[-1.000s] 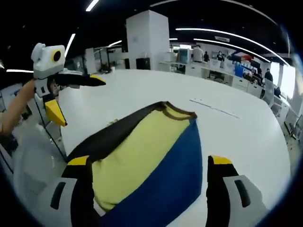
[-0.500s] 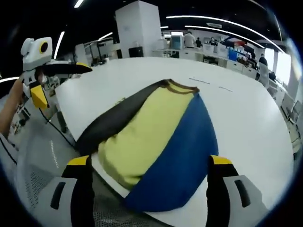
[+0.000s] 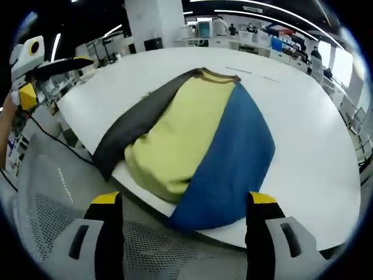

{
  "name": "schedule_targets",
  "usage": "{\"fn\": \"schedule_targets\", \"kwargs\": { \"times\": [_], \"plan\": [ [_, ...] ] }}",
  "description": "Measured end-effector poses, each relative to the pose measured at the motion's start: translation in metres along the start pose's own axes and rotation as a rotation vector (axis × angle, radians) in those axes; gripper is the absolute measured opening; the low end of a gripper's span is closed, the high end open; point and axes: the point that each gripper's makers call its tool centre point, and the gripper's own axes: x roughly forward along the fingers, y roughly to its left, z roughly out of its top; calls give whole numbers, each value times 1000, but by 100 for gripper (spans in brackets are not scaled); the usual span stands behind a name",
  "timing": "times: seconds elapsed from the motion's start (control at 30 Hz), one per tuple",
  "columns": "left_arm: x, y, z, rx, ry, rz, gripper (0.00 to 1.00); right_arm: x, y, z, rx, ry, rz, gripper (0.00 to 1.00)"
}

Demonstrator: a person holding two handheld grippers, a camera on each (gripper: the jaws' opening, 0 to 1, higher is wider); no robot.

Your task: Fold the garment on the visible template until the final outline fits inside the template.

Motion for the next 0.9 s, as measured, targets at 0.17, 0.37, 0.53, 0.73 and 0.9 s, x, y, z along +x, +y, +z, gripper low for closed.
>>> {"fn": "schedule_targets", "kwargs": {
  "times": [0.17,0.37,0.53,0.73,0.9],
  "plan": [
    [-8,3,-1,35,-1,8,99,1,6,-7,40,51,-7,72],
    [-19,5,-2,28,-28,-10,99,4,11,-17,82,120,-5,45],
    [-26,10,-10,16,-26,5,99,12,19,-24,85,162,6,35],
    [-34,15,-12,20,-30,22,99,15,15,-24,67,175,-53,31],
    [-36,18,-9,16,-47,29,99,14,12,-29,44,206,-69,26]
  ]
}}
